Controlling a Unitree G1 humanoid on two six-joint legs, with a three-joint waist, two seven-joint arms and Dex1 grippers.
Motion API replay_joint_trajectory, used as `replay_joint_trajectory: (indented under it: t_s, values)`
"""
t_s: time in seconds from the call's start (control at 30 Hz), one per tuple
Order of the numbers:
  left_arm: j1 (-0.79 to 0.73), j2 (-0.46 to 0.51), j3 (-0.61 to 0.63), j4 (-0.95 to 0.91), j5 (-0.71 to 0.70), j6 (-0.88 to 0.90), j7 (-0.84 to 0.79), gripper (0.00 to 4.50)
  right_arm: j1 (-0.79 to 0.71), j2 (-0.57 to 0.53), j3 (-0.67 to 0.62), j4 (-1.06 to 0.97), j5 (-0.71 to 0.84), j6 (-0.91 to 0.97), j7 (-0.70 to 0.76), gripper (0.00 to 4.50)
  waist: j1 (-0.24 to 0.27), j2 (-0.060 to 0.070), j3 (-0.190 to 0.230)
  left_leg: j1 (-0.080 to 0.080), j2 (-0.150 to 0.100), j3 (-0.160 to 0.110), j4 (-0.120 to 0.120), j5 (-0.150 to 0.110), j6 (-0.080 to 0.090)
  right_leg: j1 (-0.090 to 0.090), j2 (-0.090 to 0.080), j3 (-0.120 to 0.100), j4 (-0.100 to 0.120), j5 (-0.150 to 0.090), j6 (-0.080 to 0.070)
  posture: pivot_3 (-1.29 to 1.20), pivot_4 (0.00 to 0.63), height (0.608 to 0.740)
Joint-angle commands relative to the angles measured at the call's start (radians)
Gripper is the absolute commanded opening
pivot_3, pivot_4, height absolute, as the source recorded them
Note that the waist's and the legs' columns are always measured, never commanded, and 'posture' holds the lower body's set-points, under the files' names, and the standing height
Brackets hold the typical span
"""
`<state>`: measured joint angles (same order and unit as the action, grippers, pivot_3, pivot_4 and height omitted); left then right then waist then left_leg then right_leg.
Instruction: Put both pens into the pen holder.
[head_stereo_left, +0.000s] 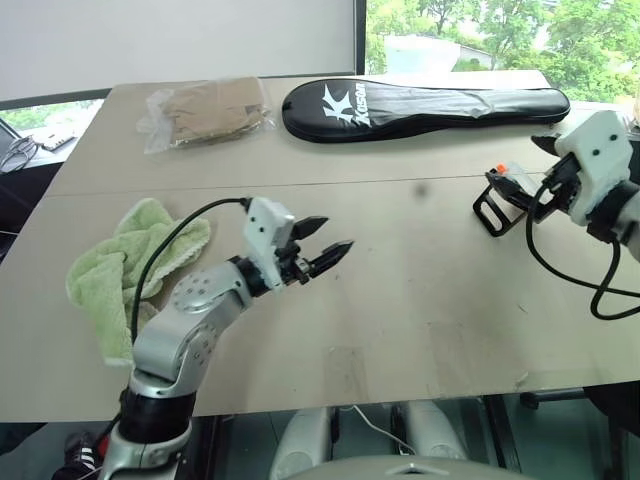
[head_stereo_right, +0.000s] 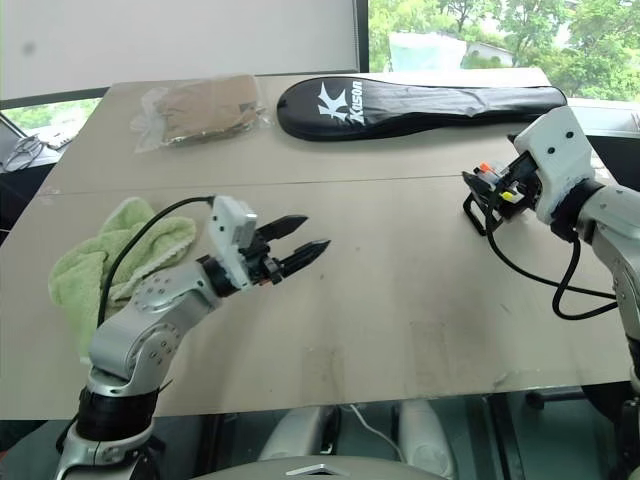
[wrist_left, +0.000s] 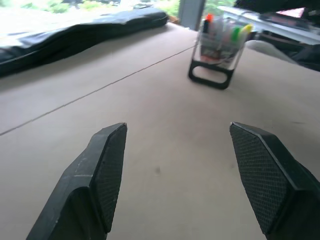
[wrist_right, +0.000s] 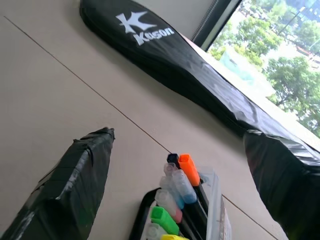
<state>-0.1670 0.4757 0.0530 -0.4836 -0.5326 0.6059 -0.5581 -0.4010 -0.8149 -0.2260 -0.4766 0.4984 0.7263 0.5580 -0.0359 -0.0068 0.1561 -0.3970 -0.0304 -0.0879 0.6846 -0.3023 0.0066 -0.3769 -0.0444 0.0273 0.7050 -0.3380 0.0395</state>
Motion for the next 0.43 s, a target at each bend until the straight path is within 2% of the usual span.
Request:
replay_joint_trajectory:
  t_s: [0.03,0.13,0.27,0.37,0.43]
  values:
    - [0.122,0.027,0.132,-0.079,-0.011,0.007,0.048,3.38,0.186,0.086,-0.037,-0.276,0.174,0.066,-0.024,4.46,0.000,-0.001,-0.001,0.000,0.001,-0.001,-0.001,0.000,0.000,0.000,0.001,-0.001,-0.001,0.000,0.000,0.00,0.150,0.740]
    - [0.216,0.044,0.196,-0.114,-0.028,0.016,0.056,3.38,0.357,0.107,-0.023,-0.343,0.135,0.026,-0.018,4.46,0.010,-0.001,-0.001,-0.001,0.001,-0.002,-0.002,0.000,0.000,0.000,0.000,-0.002,-0.002,0.000,0.000,0.00,0.150,0.740]
    - [0.340,0.053,0.278,-0.161,-0.046,0.018,0.061,3.38,0.561,0.116,-0.011,-0.327,0.002,-0.073,-0.033,4.46,0.025,-0.002,-0.002,0.004,-0.001,-0.002,0.000,0.000,0.001,0.006,-0.002,-0.001,-0.007,0.001,0.002,0.00,0.150,0.740]
    - [0.377,0.051,0.313,-0.167,-0.055,0.016,0.071,3.38,0.602,0.157,-0.018,-0.307,-0.013,-0.110,-0.050,4.46,0.025,-0.002,-0.002,0.007,-0.001,-0.002,-0.001,-0.001,0.001,0.009,-0.001,-0.002,-0.008,0.001,0.002,0.00,0.150,0.740]
    - [0.391,0.054,0.320,-0.162,-0.043,0.000,0.068,3.38,0.602,0.185,-0.006,-0.298,-0.028,-0.119,-0.074,4.46,0.025,-0.002,-0.001,0.014,0.000,-0.002,-0.004,-0.001,0.001,0.015,-0.001,-0.002,-0.008,0.001,0.002,0.00,0.150,0.740]
